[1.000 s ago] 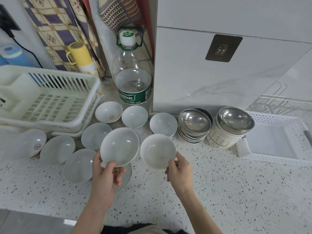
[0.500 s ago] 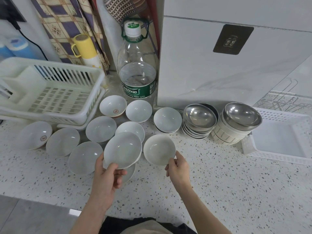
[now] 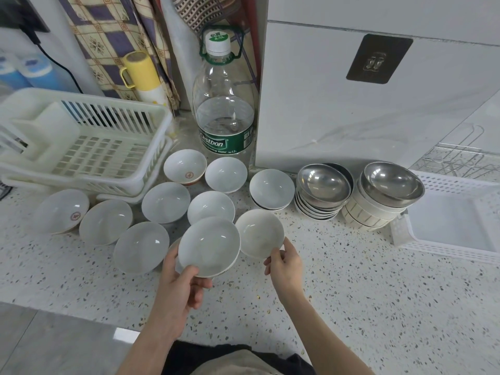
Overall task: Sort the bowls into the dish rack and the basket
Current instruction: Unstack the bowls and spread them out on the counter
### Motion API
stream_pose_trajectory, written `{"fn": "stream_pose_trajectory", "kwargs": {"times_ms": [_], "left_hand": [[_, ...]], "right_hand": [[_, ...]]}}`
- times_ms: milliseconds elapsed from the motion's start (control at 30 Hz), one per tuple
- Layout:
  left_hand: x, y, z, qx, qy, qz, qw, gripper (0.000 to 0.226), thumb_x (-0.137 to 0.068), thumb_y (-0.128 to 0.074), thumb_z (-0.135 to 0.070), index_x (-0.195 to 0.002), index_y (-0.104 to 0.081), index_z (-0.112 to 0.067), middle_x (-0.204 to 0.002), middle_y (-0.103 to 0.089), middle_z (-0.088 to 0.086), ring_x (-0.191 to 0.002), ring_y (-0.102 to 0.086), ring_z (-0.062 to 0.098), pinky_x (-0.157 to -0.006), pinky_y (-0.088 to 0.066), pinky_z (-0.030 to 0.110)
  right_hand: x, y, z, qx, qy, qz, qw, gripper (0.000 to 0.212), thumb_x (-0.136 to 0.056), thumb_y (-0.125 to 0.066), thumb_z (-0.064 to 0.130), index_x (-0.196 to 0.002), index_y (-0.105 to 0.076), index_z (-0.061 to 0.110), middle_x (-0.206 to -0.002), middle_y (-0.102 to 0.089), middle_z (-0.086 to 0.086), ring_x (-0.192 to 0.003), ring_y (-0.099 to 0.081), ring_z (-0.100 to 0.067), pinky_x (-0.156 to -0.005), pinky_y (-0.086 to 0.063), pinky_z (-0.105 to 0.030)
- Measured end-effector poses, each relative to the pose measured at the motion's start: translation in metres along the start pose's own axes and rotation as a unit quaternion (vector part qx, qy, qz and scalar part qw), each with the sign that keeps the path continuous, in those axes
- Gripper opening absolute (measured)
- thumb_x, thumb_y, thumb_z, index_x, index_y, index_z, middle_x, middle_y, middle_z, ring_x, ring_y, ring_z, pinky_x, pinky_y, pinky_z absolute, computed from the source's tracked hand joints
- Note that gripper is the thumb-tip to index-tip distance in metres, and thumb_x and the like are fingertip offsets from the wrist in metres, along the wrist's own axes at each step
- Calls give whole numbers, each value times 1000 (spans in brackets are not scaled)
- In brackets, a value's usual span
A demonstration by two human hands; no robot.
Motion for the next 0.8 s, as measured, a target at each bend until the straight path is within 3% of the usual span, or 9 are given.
{"fn": "stream_pose_trajectory", "kwargs": {"times_ms": [233,300,433,567,700,800], "left_hand": [[10,-5,4,-61,-1,48,997,55,-96,-46,-2,-121,-50,-50,-61,-66,20,-38,-45,16,-36,-36,25],[13,-7,5,-81,-4,69,994,58,-96,-45,-1,-123,-49,-52,-64,-68,23,-39,-48,17,-37,-37,26],[17,-13,14,-135,1,121,983,62,-95,-44,1,-131,-42,-49,-63,-68,25,-39,-50,20,-37,-39,26],[21,-20,27,-174,15,159,972,63,-94,-44,-1,-126,-39,-55,-63,-69,23,-40,-54,19,-36,-40,26],[20,-22,39,-189,20,175,966,65,-94,-43,-2,-116,-40,-63,-62,-69,21,-42,-56,20,-38,-40,27],[18,-23,45,-207,8,178,962,64,-98,-43,-7,-115,-35,-68,-61,-70,15,-45,-58,20,-40,-44,28]], "right_hand": [[5,2,-2,-42,-43,2,998,53,-101,-45,25,-151,-29,21,-74,-66,-4,-47,-55,-3,-47,-45,-18],[8,6,-1,-39,-48,-7,998,47,-100,-46,33,-145,-37,23,-76,-68,-4,-51,-55,-6,-52,-47,-23],[25,19,-1,-22,-27,-2,999,26,-98,-47,38,-111,-66,25,-62,-65,1,-49,-51,-2,-54,-44,-27],[53,27,-7,-40,0,33,999,25,-98,-51,33,-89,-74,29,-56,-62,-2,-50,-49,-7,-48,-40,-19],[72,23,-21,-7,-10,64,998,24,-84,-55,37,-97,-72,24,-53,-58,5,-47,-49,-1,-47,-38,-15],[74,23,-29,74,4,59,996,23,-88,-56,15,-102,-64,31,-50,-55,3,-47,-48,-4,-49,-41,-22]]}}
Point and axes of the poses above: each hand's wrist, its own x-axis away from the middle knuckle, its own y-axis out of the back of the hand, z = x × y, the point moved 4 cm from there along -x, towards the middle knuckle
